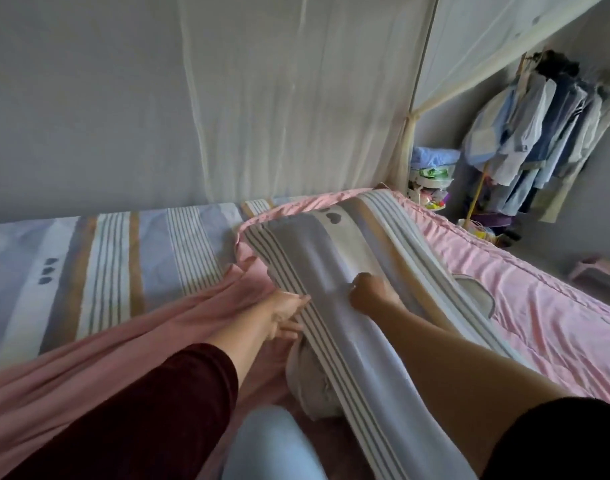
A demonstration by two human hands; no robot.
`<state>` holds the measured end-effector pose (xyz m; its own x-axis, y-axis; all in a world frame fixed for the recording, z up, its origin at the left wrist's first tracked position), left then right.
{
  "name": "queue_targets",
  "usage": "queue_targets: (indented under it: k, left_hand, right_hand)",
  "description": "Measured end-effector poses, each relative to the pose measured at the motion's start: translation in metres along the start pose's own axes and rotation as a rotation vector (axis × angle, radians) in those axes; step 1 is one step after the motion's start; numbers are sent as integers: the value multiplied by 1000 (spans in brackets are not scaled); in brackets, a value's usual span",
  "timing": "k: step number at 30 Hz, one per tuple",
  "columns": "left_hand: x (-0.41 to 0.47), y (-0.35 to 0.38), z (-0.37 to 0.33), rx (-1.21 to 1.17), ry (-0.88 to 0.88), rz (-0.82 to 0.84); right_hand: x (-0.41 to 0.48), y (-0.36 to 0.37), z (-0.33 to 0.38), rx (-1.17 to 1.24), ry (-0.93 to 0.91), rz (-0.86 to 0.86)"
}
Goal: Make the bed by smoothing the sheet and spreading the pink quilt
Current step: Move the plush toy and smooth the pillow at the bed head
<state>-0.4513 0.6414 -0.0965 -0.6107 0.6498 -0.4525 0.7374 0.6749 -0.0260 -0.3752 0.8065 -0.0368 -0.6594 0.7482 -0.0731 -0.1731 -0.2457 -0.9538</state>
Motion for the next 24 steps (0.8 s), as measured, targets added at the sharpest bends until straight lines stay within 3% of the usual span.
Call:
queue_targets:
  k: [3, 7, 17, 20, 24]
  left_hand:
    - [-6, -38, -6, -25, 17, -9]
    - [-14, -103, 22, -62, -15, -123]
    - [-16, -249, 119, -106, -202, -438]
    - [6, -293, 129, -67, -168, -506]
    - [46, -360, 134, 111, -80, -777]
  right_hand:
    - [-4, -13, 66, 141, -162, -120]
    - [-18, 11, 143, 196, -361, -48]
    - [-14, 131, 238, -2, -504, 214]
    - [2, 165, 267, -28, -547, 256]
    - [46, 213, 310, -45, -587, 234]
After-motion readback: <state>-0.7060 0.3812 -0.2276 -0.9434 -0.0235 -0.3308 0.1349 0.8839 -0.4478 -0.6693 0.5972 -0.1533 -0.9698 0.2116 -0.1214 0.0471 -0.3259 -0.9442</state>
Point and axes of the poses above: each hand's wrist, its own x-axis towards the middle knuckle, its own y-axis out of the palm, z = x × y, the point moved 7 cm from there along x, towards the middle knuckle, and after that the axes turned 2 degrees about y, right-handed, at the moved point
